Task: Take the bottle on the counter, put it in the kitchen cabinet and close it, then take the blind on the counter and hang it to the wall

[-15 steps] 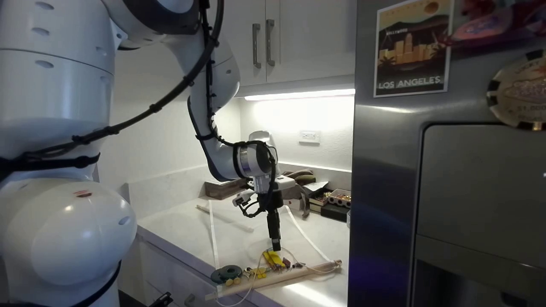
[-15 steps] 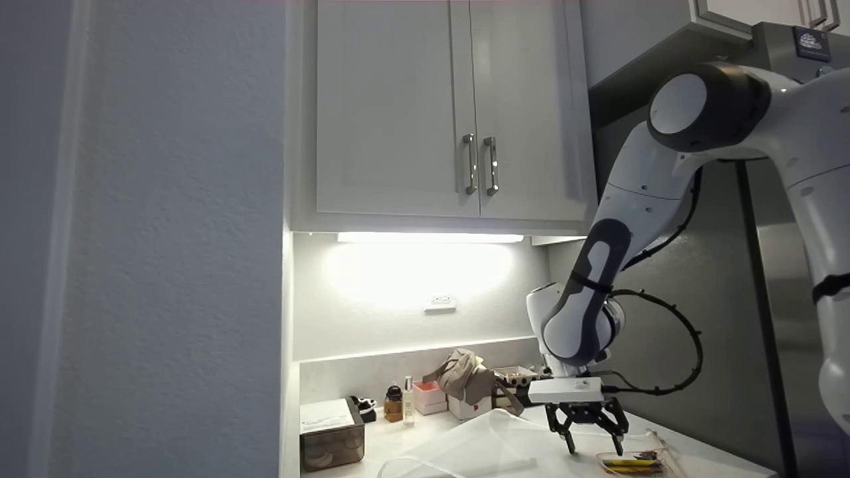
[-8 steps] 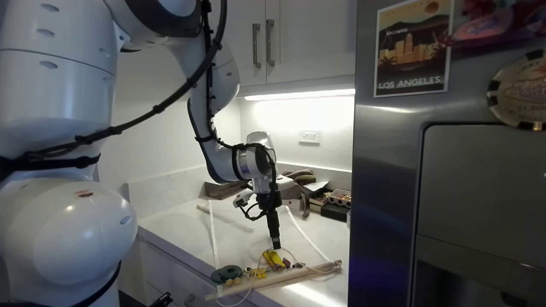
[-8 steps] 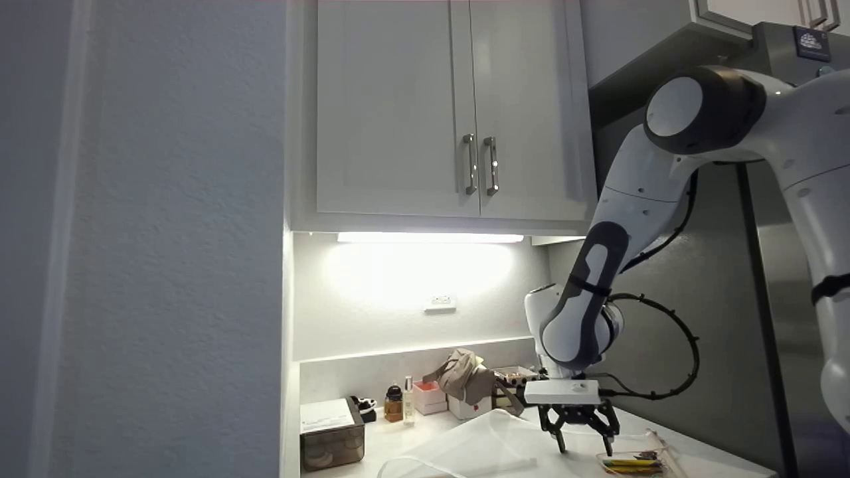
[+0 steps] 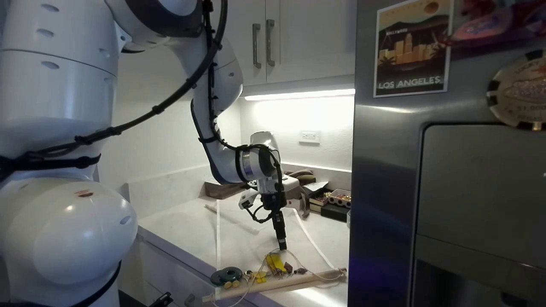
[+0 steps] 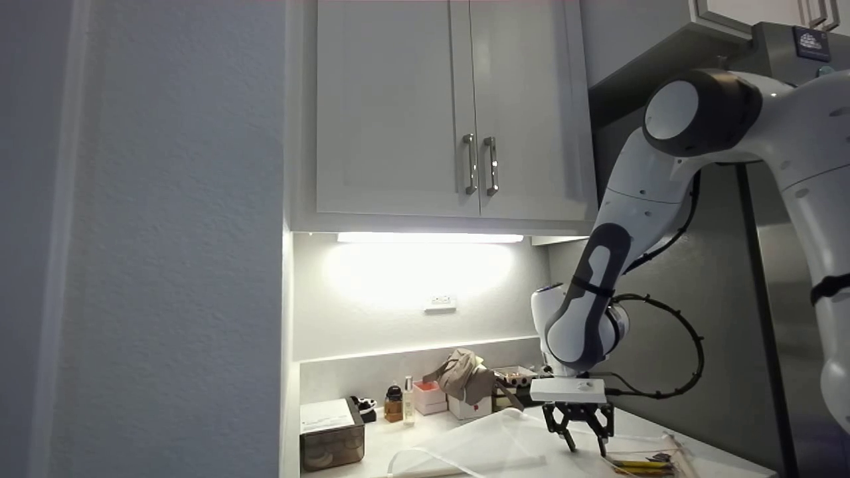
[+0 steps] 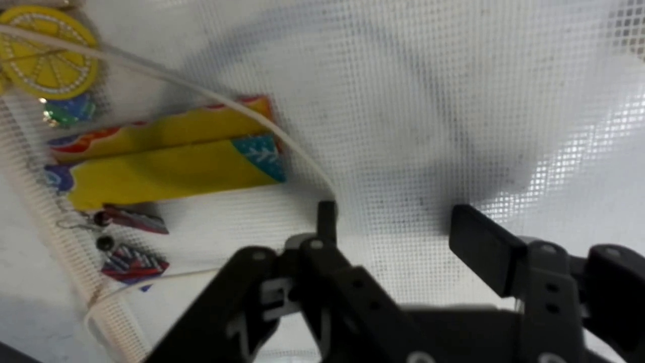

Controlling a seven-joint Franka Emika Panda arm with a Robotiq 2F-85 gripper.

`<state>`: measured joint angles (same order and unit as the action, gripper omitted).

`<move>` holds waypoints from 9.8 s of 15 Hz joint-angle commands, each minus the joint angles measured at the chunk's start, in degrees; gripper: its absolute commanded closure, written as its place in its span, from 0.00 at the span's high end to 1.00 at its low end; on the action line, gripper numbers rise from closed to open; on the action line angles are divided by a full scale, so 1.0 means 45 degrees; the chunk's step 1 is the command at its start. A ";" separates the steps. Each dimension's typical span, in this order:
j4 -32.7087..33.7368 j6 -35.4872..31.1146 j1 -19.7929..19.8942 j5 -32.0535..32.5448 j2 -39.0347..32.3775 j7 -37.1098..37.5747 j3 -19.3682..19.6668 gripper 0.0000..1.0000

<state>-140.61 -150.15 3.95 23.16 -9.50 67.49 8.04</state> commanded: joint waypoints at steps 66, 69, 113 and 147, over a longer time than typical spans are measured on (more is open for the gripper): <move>-0.0452 0.1725 -0.0059 0.0323 0.2463 -0.0510 0.0310 0.00; -0.0150 0.2697 -0.0126 0.0392 0.3353 -0.0799 -0.0374 0.00; 0.4608 0.8610 -0.0159 0.0111 0.5878 -0.4530 -0.2533 0.00; 0.7673 0.9020 0.0378 -0.0914 0.4574 -0.8824 -0.1378 0.00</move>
<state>-111.70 -112.63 5.11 20.70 13.61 33.53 1.73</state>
